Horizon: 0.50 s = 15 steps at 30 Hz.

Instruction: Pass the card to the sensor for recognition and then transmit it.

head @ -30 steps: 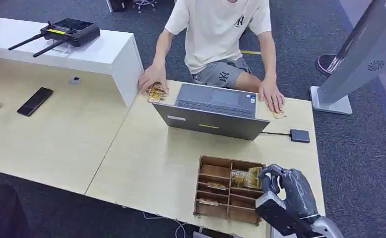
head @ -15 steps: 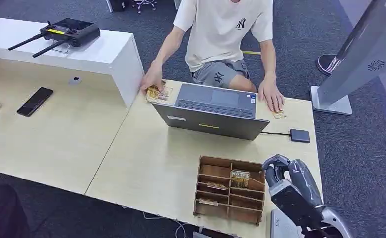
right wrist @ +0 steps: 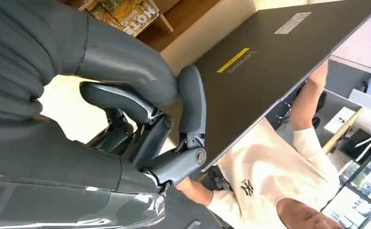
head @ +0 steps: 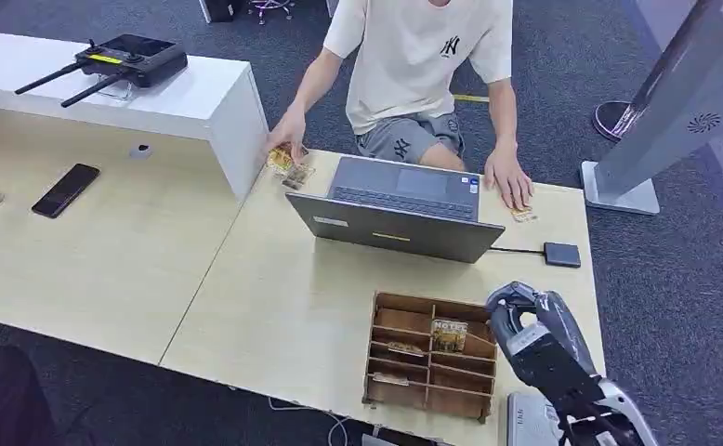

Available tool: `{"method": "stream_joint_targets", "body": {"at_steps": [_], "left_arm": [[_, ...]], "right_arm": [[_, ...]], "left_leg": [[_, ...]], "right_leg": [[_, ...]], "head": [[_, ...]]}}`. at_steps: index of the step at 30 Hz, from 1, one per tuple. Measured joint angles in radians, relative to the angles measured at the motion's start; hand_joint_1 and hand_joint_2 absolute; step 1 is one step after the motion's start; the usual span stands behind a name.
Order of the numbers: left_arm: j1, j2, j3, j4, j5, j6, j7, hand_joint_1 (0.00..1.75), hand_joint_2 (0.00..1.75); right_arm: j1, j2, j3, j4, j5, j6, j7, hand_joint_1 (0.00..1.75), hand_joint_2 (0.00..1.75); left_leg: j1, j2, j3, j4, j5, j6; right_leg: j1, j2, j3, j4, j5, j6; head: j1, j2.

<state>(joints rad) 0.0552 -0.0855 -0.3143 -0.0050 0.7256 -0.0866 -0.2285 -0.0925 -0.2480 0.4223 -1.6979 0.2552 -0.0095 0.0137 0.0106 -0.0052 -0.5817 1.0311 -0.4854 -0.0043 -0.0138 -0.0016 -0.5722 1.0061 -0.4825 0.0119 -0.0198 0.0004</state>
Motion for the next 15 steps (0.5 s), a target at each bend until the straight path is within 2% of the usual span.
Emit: {"method": "stream_joint_targets", "body": {"at_steps": [1,2,4,5,6,7,9,10,11,13,15], "left_arm": [[0.0,0.0,0.0,0.0,0.001,0.0,0.002,0.0,0.0],[0.0,0.0,0.0,0.0,0.002,0.0,0.003,0.0,0.0],[-0.001,0.0,0.0,0.0,0.005,-0.003,0.009,0.0,0.0],[-0.002,0.0,0.0,0.0,0.007,-0.005,0.014,0.0,0.0],[-0.003,0.0,0.0,0.0,0.008,-0.006,0.019,0.0,0.0],[-0.003,0.0,0.0,0.0,0.008,-0.008,0.019,0.0,0.0],[-0.005,0.001,0.0,0.0,0.01,-0.008,0.021,0.0,0.0],[-0.005,0.002,0.0,0.0,0.01,-0.009,0.021,0.0,0.0],[-0.005,0.002,0.0,0.0,0.01,-0.009,0.022,0.0,0.0],[-0.005,0.002,0.0,0.0,0.01,-0.01,0.022,0.0,0.0],[-0.005,0.002,-0.001,0.0,0.01,-0.011,0.022,0.0,0.0]], "right_arm": [[0.0,0.001,0.001,0.0,0.0,0.002,0.0,0.73,1.75],[0.0,0.002,0.002,0.0,0.003,0.005,0.0,0.73,1.75],[0.001,0.004,0.011,0.001,0.017,0.019,0.0,0.54,1.75],[0.002,0.005,0.021,0.002,0.017,0.032,0.0,0.54,1.75],[0.004,0.006,0.032,0.004,0.023,0.04,0.0,0.56,1.75],[0.008,0.006,0.044,0.007,0.045,0.041,-0.002,0.66,1.75],[0.012,0.006,0.072,0.013,0.071,0.041,-0.005,0.7,1.75],[0.014,0.006,0.082,0.016,0.078,0.04,-0.007,1.24,1.75],[0.017,0.006,0.093,0.017,0.099,0.034,-0.013,1.27,1.75],[0.02,0.005,0.113,0.018,0.131,0.026,-0.023,1.08,1.75],[0.024,0.005,0.127,0.02,0.156,0.019,-0.024,1.05,1.75]], "left_leg": [[0.0,0.0,0.0,0.0,0.0,0.0],[0.0,0.0,0.0,0.0,0.0,0.0],[0.0,0.0,0.0,0.0,0.0,0.0],[0.0,0.0,0.0,0.0,0.0,0.0],[0.0,0.0,0.0,0.0,0.0,0.0],[0.0,0.0,0.0,0.0,0.0,0.0],[0.0,0.0,0.0,0.0,0.0,0.0],[0.0,0.0,0.0,0.0,0.0,0.0],[0.0,0.0,0.0,0.0,0.0,0.0],[0.0,0.0,0.0,0.0,0.0,0.0],[0.0,0.0,0.0,0.0,0.0,0.0]], "right_leg": [[0.0,0.0,0.0,0.0,0.0,0.0],[0.0,0.0,0.0,0.0,0.0,0.0],[0.0,0.0,0.0,0.0,0.0,0.0],[0.0,0.0,0.0,0.0,0.0,0.0],[0.0,0.0,0.0,0.0,0.0,0.0],[0.0,0.0,0.0,0.0,0.0,0.0],[0.0,0.0,0.0,0.0,0.0,0.0],[0.0,0.0,0.0,0.0,0.0,0.0],[0.0,0.0,0.0,0.0,0.0,0.0],[0.0,0.0,0.0,0.0,0.0,0.0],[0.0,0.0,0.0,0.0,0.0,0.0]], "head": [[0.0,0.0],[0.0,0.0],[0.0,0.0],[0.0,0.0],[0.0,0.0],[0.0,0.0],[0.0,0.0],[0.0,0.0],[0.0,0.0],[0.0,0.0],[0.0,0.0]]}}
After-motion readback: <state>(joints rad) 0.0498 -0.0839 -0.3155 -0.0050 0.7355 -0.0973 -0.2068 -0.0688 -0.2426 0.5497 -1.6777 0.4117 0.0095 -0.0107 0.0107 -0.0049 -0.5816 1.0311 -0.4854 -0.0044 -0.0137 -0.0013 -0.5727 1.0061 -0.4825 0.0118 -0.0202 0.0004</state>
